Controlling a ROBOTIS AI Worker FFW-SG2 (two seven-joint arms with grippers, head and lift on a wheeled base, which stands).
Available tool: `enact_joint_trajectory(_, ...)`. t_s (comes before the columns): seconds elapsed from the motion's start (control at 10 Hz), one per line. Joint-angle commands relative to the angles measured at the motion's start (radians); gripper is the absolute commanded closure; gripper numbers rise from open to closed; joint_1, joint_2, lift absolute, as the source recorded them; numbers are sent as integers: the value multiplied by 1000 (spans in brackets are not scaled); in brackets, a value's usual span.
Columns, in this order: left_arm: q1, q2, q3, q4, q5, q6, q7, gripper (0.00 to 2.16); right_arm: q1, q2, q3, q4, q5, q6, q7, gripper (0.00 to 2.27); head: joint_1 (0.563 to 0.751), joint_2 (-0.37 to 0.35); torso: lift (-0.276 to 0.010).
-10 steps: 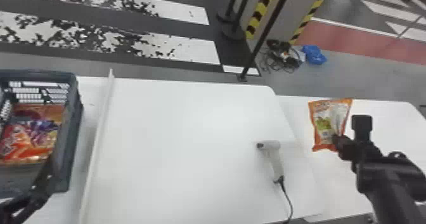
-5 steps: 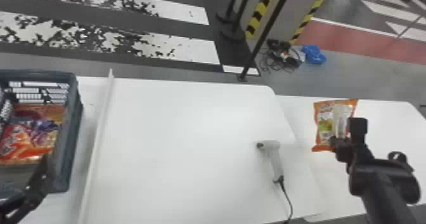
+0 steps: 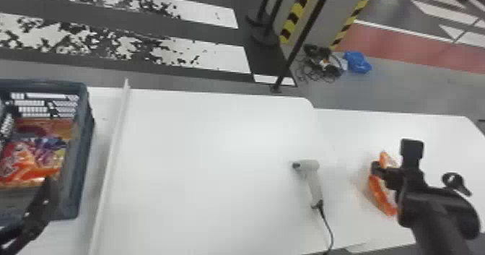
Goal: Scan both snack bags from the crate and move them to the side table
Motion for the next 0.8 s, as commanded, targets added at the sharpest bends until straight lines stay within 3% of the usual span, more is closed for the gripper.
enact_joint_trajectory(0.0,2,1,0,-2,0,2,-2,83,91,40,-47,-157,-47,-13,1,49,695,-350,-29)
enact_joint_trajectory(0.2,3,-2,0,-11,-2,2,-2,83,205,119,-58,-420,-89,79,1,49,695,-350,-29)
enact_joint_trajectory(0.6,14,-15,-1,-39,-19,11,-2,83,417,325,63,-835,-89,61,1,60,695,-350,-29)
enact_joint_trajectory(0.7,14,-18,-1,-40,-20,11,-2,83,463,359,97,-905,-87,45,-1,63,695,-350,-29)
